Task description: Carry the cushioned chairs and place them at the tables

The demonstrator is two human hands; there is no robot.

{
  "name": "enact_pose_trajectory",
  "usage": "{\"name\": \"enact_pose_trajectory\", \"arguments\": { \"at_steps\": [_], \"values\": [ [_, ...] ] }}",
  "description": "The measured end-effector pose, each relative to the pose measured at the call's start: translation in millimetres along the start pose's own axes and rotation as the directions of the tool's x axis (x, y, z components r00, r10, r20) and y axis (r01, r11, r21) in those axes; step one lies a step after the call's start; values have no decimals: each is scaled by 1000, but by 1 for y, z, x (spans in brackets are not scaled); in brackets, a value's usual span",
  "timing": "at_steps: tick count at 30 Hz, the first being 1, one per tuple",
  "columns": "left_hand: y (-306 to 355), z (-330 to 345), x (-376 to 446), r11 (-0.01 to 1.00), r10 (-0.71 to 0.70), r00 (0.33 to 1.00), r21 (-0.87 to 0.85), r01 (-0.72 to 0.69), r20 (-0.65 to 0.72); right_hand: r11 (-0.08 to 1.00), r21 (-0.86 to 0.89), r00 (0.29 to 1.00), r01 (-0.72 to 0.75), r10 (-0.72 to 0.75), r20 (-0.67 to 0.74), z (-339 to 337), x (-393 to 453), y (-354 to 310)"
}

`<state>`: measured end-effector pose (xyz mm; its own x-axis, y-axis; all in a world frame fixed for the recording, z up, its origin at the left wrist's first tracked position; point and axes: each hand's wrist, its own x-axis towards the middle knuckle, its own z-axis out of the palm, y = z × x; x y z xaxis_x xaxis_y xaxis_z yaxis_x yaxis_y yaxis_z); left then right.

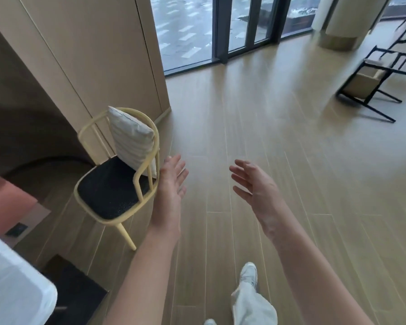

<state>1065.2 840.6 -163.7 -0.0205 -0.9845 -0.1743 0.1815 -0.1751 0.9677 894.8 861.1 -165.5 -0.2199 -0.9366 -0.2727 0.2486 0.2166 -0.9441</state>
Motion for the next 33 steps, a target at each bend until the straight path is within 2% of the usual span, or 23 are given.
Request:
{"name": "enact_pose_trajectory", "arguments": {
  "at_steps": [9,13,19,22,25,29,31,33],
  "values": [
    [18,15,156,999,-47,974,-25,42,-222,997,-70,977,-27,41,209,30,186,-29],
    [27,21,217,997,-58,947,-71,37,-316,993,-114,941,-5,43,336,54,262,-57],
    [41,5,278,990,-111,889,-129,59,-445,988,-151,894,-43,106,436,97,345,-74],
    [44,-12,322,981,-141,873,-187,58,-467,985,-164,868,-56,129,480,130,390,-75],
    [44,-23,363,992,-106,860,-109,60,-499,984,-173,842,-35,123,525,163,428,-72],
    [43,-49,428,988,-130,850,-142,65,-510,973,-229,820,7,125,558,204,480,-71],
    [50,-60,461,976,-183,844,-194,96,-505,966,-259,831,-24,163,532,220,505,-75],
    [63,-71,498,978,-167,858,-191,82,-486,966,-260,841,-9,148,520,240,531,-81]
  ]
}}
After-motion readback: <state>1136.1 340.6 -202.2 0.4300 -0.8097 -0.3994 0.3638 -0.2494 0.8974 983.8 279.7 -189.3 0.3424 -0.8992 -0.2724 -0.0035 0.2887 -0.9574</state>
